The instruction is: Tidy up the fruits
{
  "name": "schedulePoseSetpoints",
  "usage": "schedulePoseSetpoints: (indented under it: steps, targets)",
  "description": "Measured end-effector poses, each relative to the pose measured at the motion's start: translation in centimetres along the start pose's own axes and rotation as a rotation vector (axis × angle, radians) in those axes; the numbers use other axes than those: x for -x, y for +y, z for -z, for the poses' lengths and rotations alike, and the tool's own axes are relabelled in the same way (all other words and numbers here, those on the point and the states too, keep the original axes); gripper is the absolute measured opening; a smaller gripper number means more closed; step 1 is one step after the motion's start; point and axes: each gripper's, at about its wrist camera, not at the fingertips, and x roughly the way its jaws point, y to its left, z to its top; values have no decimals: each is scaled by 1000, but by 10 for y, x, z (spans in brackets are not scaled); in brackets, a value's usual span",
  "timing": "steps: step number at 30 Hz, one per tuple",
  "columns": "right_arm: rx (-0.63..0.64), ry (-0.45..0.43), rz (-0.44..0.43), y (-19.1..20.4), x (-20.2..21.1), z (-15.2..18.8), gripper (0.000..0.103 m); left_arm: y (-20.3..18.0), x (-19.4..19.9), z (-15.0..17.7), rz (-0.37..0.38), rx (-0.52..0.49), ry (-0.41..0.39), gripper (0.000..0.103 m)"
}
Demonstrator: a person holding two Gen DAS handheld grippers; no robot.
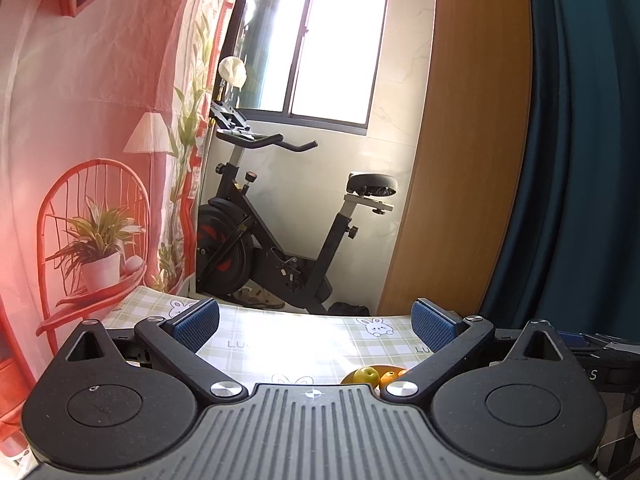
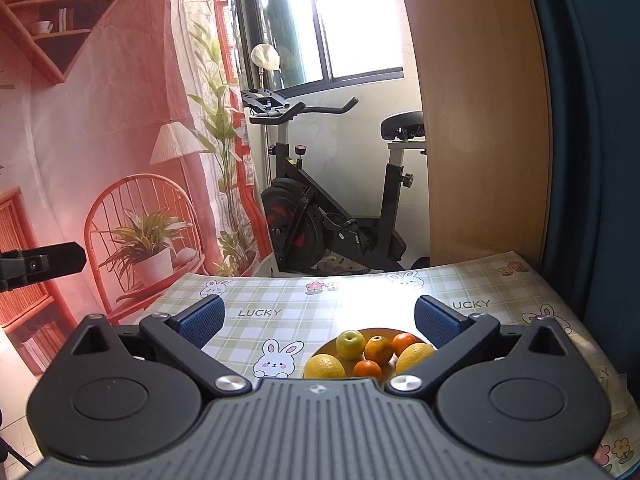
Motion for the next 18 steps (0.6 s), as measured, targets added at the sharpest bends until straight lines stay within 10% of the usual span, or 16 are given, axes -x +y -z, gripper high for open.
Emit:
schedulePoseSetpoints:
  steps: [18]
  targets:
    - [32, -7, 6, 7, 14, -5, 103, -9, 8, -8, -61, -79, 5, 103]
